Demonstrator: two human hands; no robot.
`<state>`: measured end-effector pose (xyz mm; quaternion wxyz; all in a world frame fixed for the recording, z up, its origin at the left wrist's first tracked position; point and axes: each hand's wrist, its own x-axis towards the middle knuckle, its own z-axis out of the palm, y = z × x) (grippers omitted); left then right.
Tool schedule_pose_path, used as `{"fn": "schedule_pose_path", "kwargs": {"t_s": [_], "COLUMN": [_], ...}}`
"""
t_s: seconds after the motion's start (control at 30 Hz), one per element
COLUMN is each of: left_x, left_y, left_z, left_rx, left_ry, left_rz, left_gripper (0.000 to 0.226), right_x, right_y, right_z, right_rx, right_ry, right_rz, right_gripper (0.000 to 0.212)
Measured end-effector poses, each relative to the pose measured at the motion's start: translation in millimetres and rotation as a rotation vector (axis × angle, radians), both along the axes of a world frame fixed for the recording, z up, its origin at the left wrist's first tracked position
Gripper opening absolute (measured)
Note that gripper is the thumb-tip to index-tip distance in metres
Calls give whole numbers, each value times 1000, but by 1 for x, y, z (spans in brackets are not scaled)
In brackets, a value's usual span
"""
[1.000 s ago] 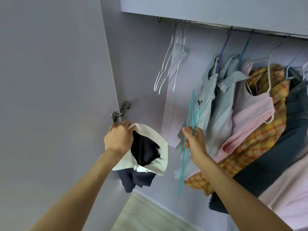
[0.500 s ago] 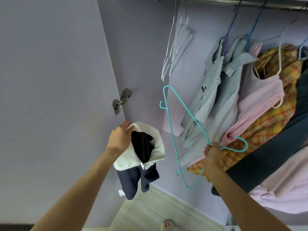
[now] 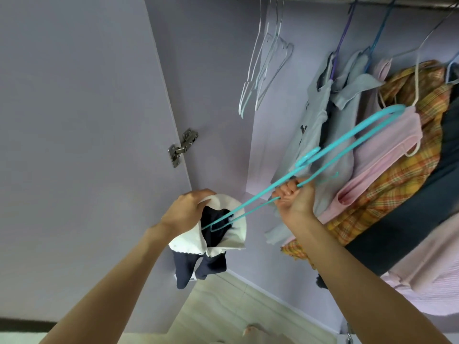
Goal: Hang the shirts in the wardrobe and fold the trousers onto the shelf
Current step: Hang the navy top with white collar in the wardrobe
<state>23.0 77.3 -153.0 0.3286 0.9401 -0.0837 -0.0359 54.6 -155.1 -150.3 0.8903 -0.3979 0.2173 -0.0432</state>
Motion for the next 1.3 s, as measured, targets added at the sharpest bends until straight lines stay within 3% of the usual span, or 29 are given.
{"fn": "schedule_pose_path", "kwargs": {"t_s": [0.13, 0.27, 0.4, 0.53, 0.7, 0.87, 1.03, 1.1, 1.23, 1.3], "left_x": [-13, -29, -43, -50, -50, -54, -54, -51, -46, -41], "left_y": [4, 6, 11, 20, 47, 53, 48, 44, 41, 43], "left_z": [32, 70, 99, 110, 90, 57, 55, 57, 73, 77], "left_rx": [-142, -239, -378, -424, -279, 140, 155, -112, -1094, -1275], "left_ry": [-77, -122, -69, -12, 62, 31, 84, 130, 320, 364], "left_rz": [-123, -200, -148, -78, 178, 375, 610, 678, 754, 753], "left_gripper": [25, 28, 21, 19, 15, 25, 15, 18, 29, 28], "right_x": [3, 0, -2, 5, 9, 19, 23, 25, 30, 33], "right_y": [21, 33, 39, 31, 33, 41, 45, 44, 38, 37], "right_z": [-4, -23, -22, -12, 13, 41, 56, 58, 51, 43], "right_rx": [-137, -544, -883, -1044, -1155, -1024, -1118, -1185, -1385, -1401], "right_ry": [46, 40, -96, -134, -287, -325, -424, -474, -420, -370], "right_rz": [-110, -132, -42, 46, -92, -138, -143, -105, -99, -87], "right_gripper": [36, 31, 26, 22, 21, 21, 16, 15, 33, 30]}}
